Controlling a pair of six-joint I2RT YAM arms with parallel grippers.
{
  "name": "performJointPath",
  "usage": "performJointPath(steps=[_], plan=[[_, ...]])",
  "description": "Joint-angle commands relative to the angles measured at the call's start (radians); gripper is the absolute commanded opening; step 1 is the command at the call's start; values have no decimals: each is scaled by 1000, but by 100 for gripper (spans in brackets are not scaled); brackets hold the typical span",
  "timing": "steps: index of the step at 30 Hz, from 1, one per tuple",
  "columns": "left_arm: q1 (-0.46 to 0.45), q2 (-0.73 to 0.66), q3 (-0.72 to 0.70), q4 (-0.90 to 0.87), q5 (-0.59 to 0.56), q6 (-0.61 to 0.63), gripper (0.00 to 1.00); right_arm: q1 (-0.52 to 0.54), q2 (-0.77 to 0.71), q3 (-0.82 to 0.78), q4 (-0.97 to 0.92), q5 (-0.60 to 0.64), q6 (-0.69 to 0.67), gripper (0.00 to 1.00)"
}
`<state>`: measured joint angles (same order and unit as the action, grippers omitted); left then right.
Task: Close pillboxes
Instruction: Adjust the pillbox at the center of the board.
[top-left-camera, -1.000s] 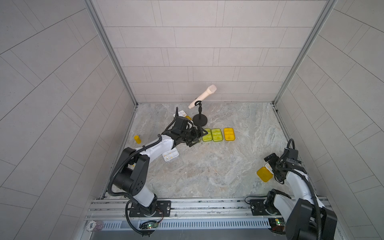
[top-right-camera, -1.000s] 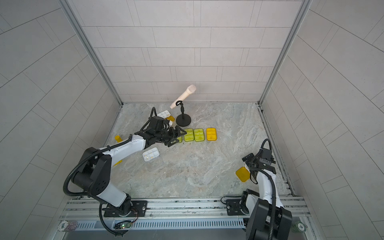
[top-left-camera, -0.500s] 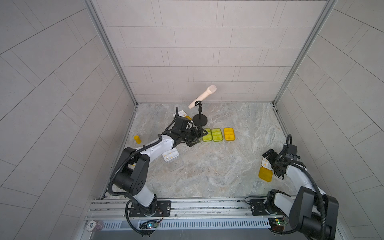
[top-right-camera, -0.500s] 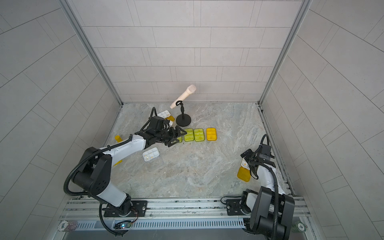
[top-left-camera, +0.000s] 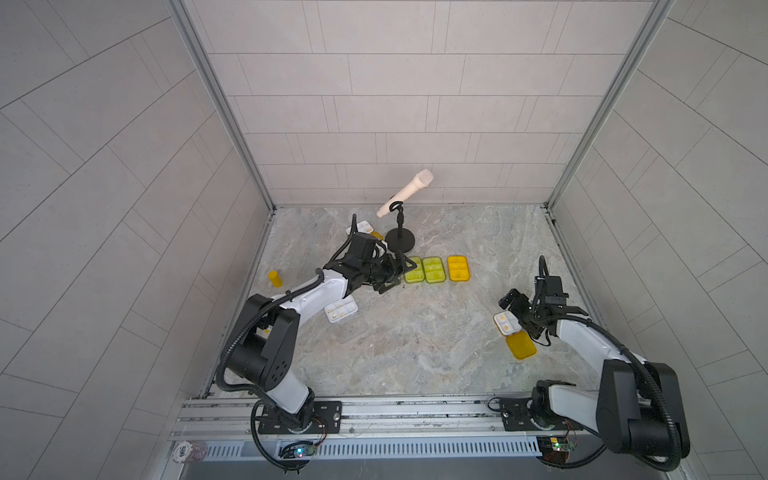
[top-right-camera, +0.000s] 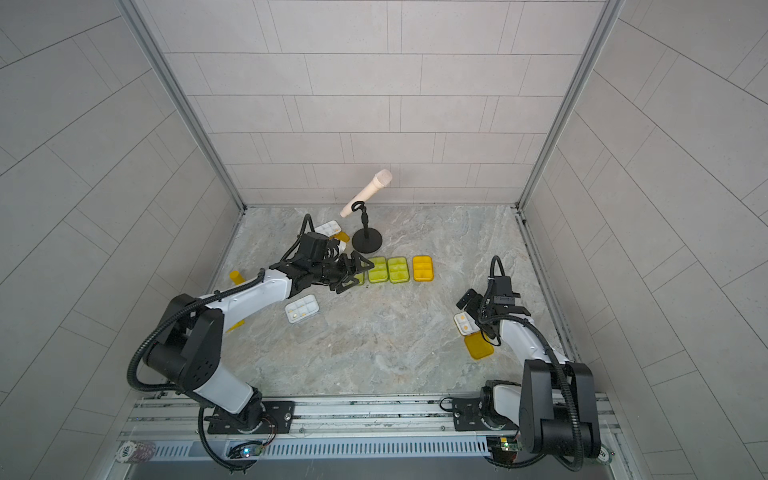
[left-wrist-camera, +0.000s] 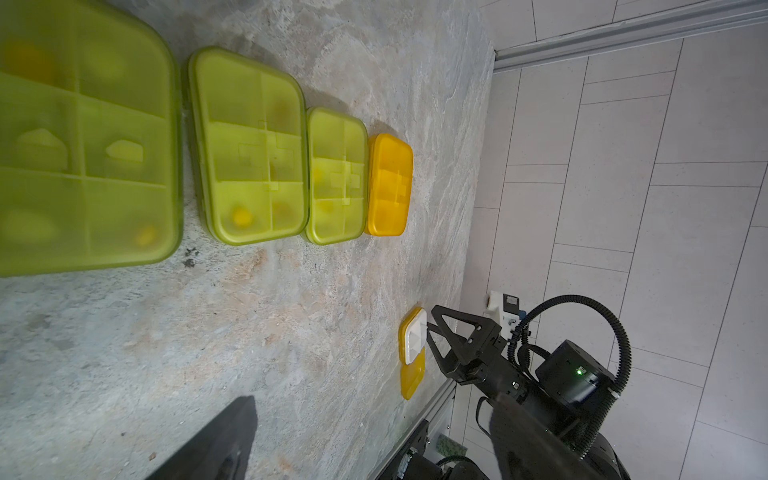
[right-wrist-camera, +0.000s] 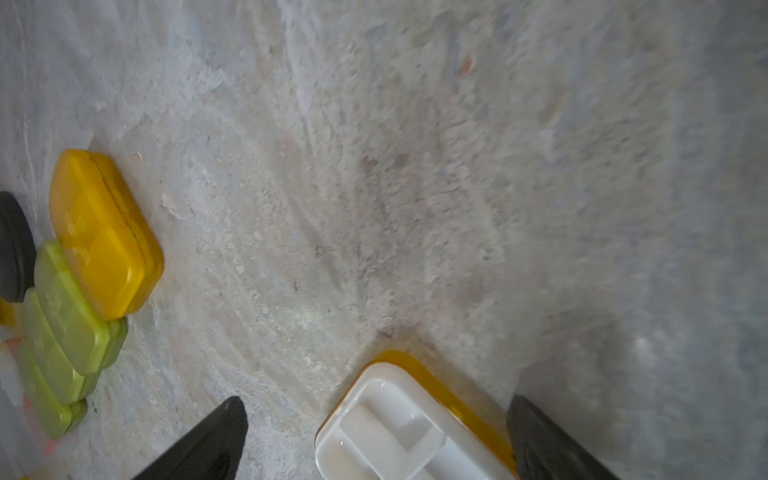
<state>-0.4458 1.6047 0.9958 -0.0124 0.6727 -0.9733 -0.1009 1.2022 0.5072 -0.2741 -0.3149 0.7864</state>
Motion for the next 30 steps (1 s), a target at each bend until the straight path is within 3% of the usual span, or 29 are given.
performJointPath(steps=[1, 8, 13, 16, 22, 30], plan=[[-6, -1, 1, 16, 10, -8, 92, 61, 37, 23, -17, -11, 36, 99], [-7, 0, 1, 18, 8, -5, 92, 217, 136, 106, 25, -48, 44, 98], [-6, 0, 1, 19, 8, -5, 92, 269, 173, 201, -35, -101, -9, 96], [-8, 1, 0, 18, 7, -6, 92, 274, 143, 236, -143, -55, -70, 96], [-11, 6, 0, 22, 10, -10, 92, 310, 55, 280, -420, 175, -201, 99], [-16, 11, -2, 29, 13, -13, 92, 386, 66, 242, -471, 173, -250, 100]])
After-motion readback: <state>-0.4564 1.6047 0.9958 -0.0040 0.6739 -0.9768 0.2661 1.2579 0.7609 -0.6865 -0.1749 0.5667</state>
